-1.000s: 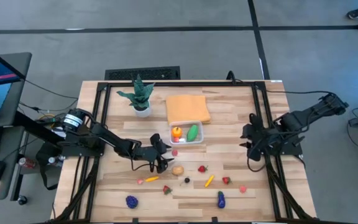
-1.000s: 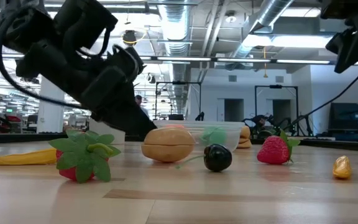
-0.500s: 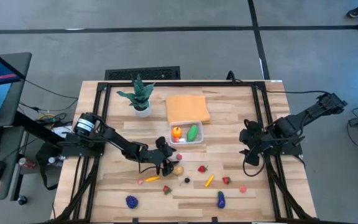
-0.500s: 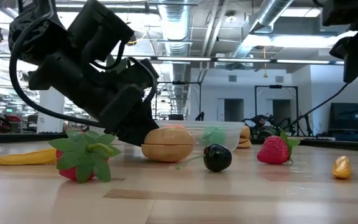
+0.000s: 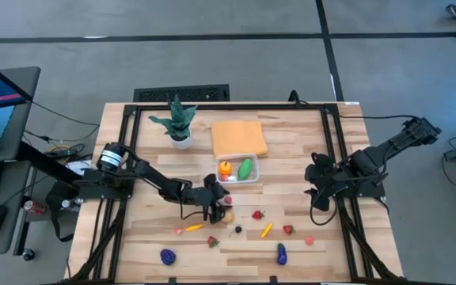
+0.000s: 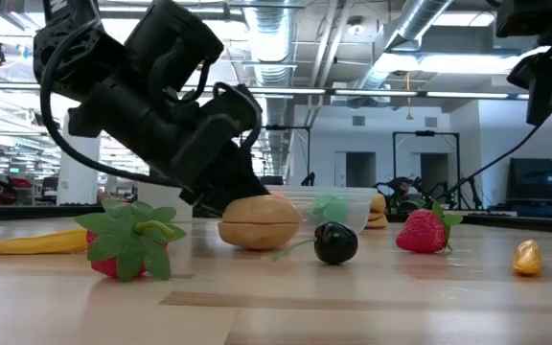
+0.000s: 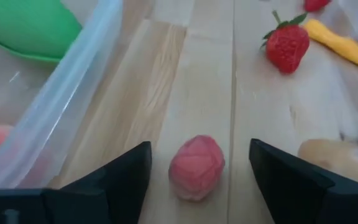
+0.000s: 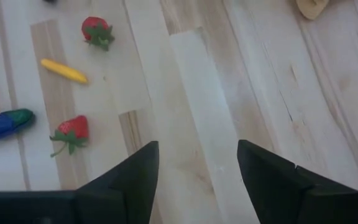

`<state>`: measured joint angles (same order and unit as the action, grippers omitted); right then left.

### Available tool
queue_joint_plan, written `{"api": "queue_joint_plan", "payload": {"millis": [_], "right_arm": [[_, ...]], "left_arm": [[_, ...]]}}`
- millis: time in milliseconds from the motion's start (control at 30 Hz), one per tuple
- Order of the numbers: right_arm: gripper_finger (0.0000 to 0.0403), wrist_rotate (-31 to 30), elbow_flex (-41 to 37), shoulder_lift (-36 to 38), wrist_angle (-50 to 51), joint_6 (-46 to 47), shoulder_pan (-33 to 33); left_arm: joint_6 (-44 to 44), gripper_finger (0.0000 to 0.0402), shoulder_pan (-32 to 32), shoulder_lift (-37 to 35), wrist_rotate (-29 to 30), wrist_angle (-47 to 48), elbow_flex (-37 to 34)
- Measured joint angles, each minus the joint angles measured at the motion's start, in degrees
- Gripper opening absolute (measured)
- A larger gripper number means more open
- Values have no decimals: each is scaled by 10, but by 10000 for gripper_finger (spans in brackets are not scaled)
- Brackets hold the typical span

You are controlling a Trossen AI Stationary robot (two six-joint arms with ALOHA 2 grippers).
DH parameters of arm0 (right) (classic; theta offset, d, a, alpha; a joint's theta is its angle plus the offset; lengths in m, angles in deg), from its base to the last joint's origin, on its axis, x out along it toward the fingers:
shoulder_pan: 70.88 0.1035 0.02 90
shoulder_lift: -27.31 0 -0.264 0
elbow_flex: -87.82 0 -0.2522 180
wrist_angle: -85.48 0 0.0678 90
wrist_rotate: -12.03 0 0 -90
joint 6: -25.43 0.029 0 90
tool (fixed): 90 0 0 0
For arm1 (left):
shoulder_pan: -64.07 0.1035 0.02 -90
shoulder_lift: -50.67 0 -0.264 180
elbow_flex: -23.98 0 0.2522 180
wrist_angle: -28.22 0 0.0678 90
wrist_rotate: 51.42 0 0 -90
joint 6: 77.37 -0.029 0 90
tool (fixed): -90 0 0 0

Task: Pick and placing Produce into tupperware
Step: Put the top pink apricot into the transparent bin

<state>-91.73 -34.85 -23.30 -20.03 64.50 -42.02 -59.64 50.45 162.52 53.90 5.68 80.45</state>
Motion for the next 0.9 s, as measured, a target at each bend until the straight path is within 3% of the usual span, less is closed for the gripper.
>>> {"api": "queue_joint_plan", "payload": {"millis": [533, 900], "right_arm": [[165, 0, 0, 0, -1, 0, 0], [150, -17, 0, 0, 0, -8, 0]], "left_arm": [[3, 122, 4, 0, -9, 17, 0], [39, 97, 3, -20, -27, -15, 0]]}}
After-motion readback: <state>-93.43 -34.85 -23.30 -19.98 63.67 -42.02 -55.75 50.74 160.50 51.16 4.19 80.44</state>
